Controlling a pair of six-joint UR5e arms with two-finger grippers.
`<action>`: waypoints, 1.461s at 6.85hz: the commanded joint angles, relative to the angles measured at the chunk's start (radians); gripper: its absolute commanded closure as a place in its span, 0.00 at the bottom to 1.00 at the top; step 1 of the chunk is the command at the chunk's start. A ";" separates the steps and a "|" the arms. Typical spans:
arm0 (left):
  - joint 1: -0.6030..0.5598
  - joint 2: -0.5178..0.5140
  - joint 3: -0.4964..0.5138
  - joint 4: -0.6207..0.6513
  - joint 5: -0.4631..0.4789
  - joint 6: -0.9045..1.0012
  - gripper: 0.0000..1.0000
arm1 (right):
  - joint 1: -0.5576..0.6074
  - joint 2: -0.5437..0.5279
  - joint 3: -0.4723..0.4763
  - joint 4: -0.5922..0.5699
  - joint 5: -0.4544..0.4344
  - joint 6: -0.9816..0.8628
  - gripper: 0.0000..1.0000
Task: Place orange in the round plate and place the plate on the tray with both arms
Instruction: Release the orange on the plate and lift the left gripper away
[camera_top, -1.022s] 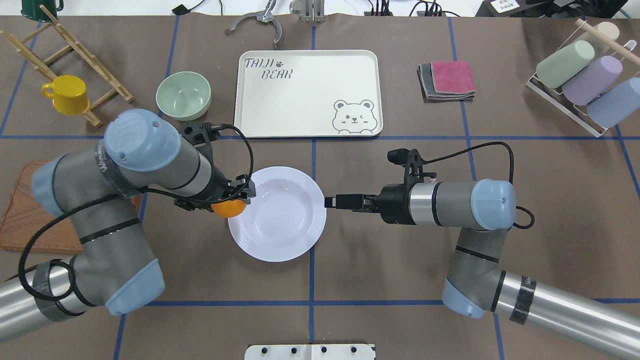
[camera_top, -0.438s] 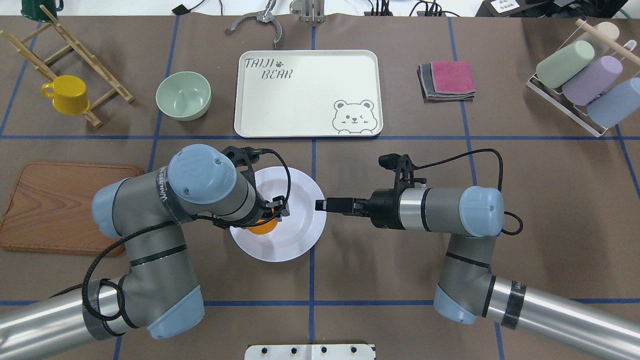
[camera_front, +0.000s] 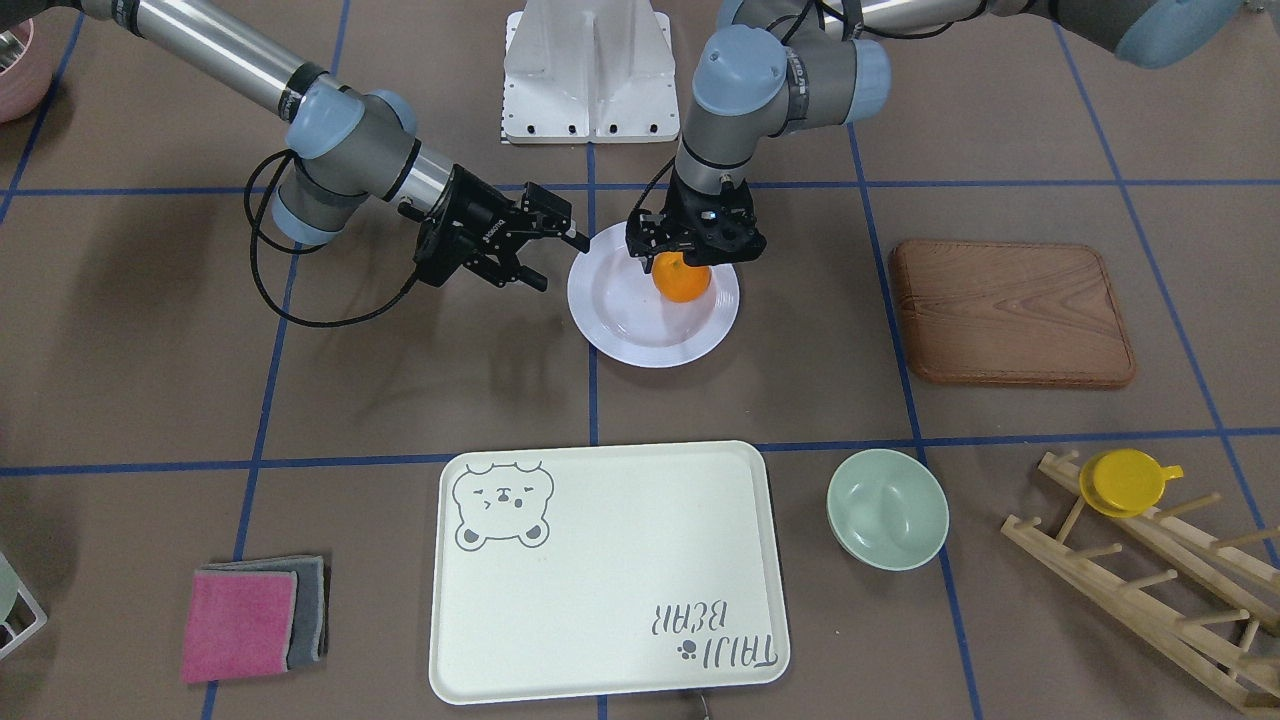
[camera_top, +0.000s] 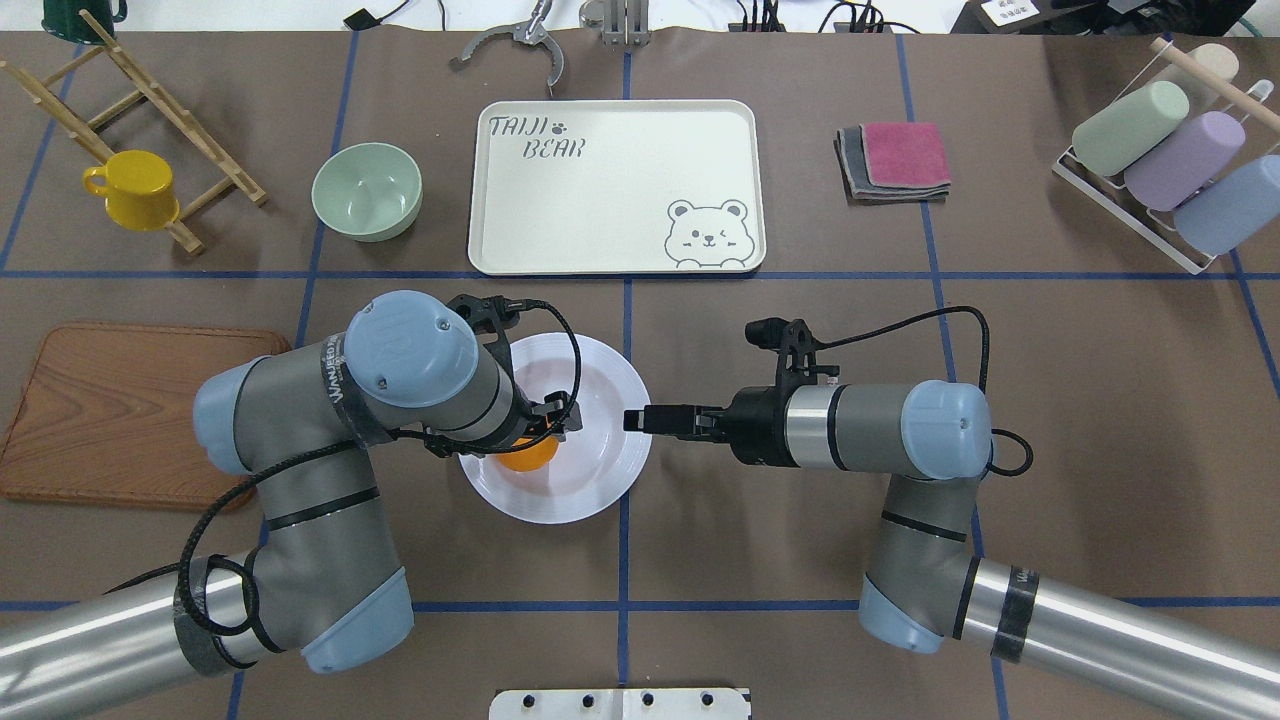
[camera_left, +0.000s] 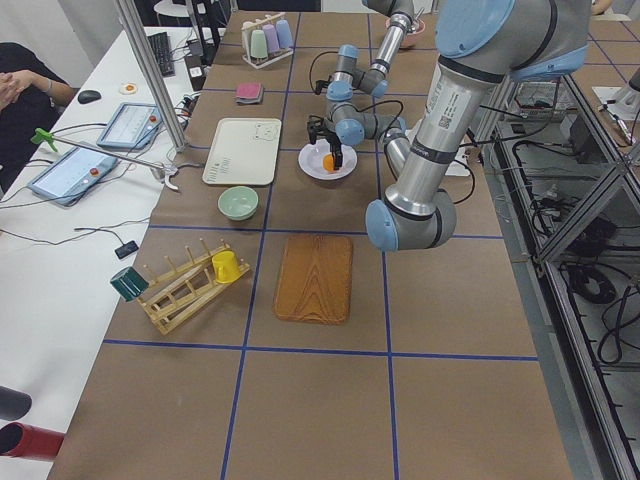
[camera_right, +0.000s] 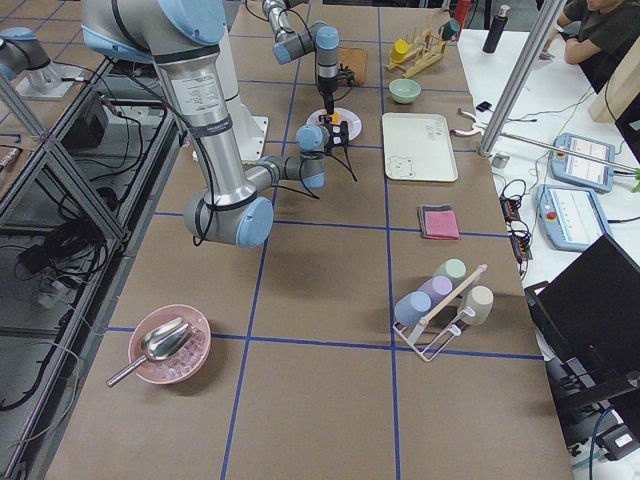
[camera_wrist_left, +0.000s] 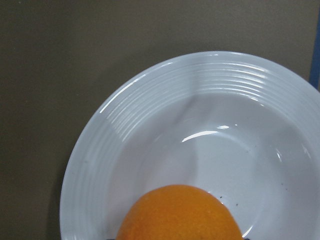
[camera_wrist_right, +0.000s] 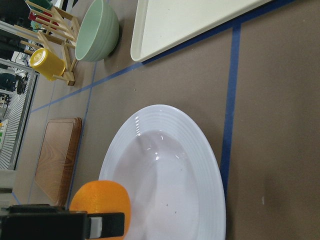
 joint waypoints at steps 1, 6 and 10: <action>-0.025 0.006 -0.037 0.006 -0.004 0.003 0.01 | -0.013 0.044 -0.049 0.001 -0.002 0.001 0.10; -0.177 0.050 -0.220 0.188 -0.106 0.195 0.01 | -0.027 0.086 -0.082 0.002 -0.008 0.013 0.39; -0.364 0.133 -0.252 0.202 -0.256 0.394 0.02 | -0.026 0.090 -0.067 0.077 -0.012 0.099 1.00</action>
